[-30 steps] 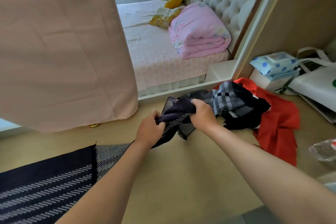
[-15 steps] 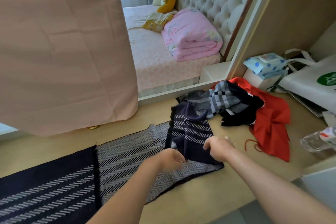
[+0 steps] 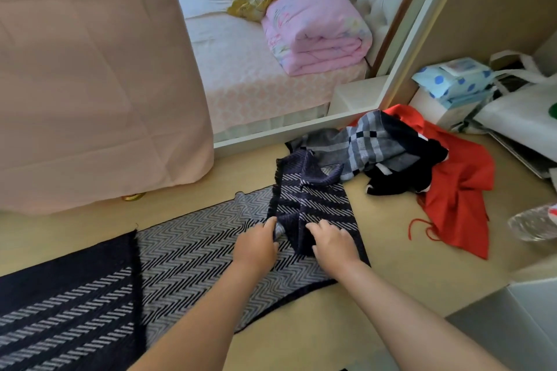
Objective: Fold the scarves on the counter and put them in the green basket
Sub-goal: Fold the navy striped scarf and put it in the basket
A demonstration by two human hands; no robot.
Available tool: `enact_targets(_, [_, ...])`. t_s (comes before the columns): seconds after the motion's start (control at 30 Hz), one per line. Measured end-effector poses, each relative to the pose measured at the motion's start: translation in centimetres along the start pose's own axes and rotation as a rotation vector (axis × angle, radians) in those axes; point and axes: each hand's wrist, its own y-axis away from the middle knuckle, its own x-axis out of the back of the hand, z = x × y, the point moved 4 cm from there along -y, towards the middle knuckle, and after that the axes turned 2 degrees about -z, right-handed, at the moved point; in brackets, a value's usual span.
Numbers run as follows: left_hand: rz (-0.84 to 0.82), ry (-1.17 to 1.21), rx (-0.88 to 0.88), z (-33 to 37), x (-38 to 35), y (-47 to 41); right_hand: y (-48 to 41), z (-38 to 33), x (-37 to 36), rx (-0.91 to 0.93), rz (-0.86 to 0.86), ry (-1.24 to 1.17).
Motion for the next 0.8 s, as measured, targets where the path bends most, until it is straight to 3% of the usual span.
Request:
enact_targets(0.23, [0.133,-0.109,-0.024,0.9,-0.3,-3.5,-1.4,4.9,0.2,-0.023,0.126,-0.277])
enact_targets(0.33, [0.275,-0.008,-0.076,1.9,0.3,-4.0,-1.6,5.1,0.9,0.066,0.126,-0.368])
enact_targets(0.43, [0.377,0.3,-0.08,2.4,2.3,-3.7,-1.6,3.4,1.8,0.107,0.124,-0.343])
enact_targets(0.57, [0.35,0.633,-0.064,1.9,5.6,-2.7,-2.5,0.2,2.4,0.032,0.063,-0.187])
enact_targets(0.7, [0.462,0.689,-0.121,0.2,9.2,-0.7,-2.5,-1.2,3.5,-0.018,0.159,-0.09])
enact_targets(0.8, [0.473,0.55,-0.17,-2.3,10.8,1.3,-2.0,-1.6,4.5,0.029,0.207,-0.094])
